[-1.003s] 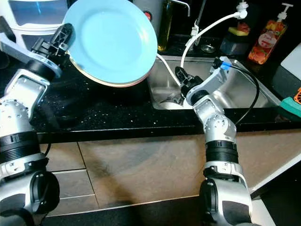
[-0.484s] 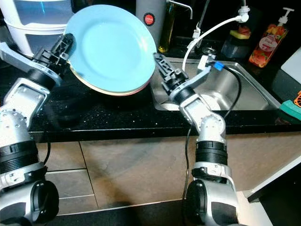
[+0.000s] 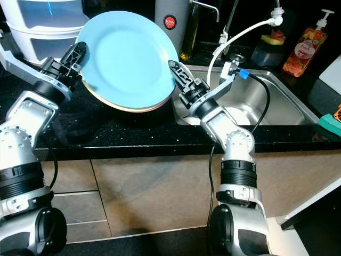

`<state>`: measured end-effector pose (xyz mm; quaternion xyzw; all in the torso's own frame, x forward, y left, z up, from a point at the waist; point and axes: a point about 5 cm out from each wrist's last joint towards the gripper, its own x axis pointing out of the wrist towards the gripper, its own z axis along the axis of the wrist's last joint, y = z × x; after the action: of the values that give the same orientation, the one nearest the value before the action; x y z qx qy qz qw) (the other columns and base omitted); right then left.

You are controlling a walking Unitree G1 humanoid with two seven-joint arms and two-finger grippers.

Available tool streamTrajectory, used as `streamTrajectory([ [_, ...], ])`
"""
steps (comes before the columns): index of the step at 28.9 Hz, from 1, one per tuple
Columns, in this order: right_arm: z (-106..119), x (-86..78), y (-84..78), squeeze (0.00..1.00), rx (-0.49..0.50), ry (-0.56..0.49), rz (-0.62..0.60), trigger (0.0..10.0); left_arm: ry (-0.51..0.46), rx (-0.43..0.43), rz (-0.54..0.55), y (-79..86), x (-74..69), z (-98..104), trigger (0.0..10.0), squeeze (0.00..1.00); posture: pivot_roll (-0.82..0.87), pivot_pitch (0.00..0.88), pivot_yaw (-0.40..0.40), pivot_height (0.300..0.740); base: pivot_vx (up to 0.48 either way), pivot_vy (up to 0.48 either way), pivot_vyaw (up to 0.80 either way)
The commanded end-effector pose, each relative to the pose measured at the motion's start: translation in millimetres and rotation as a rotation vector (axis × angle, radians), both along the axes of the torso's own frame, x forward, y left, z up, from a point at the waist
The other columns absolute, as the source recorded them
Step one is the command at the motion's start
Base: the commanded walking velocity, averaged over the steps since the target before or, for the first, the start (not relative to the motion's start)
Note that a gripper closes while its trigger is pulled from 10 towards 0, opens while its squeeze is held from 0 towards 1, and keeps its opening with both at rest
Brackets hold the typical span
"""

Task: Kitchen organization

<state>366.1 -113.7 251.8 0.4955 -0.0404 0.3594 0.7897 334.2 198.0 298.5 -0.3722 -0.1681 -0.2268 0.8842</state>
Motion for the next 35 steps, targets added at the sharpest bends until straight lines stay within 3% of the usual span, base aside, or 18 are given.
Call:
streamTrajectory([
  [1,-4,0.2,-10.1,0.0,-0.054,-0.011,-0.052,10.0,-0.024,-0.007,-0.035,-8.0,-2.4,4,10.0,0.0,0.09,0.008,-0.15,0.74,0.0,0.0,0.0],
  [12,-5,-1.3,-18.1,0.0,-0.073,-0.025,-0.083,10.0,-0.021,-0.004,-0.036,-7.8,-2.0,4,10.0,0.0,0.09,0.008,-0.147,0.74,0.0,0.0,0.0],
  [35,-4,-2.2,-6.6,0.0,-0.067,-0.035,-0.044,10.0,-0.017,-0.002,-0.04,-7.7,-1.1,4,10.0,0.0,0.09,0.013,-0.143,0.74,0.0,0.0,0.0],
])
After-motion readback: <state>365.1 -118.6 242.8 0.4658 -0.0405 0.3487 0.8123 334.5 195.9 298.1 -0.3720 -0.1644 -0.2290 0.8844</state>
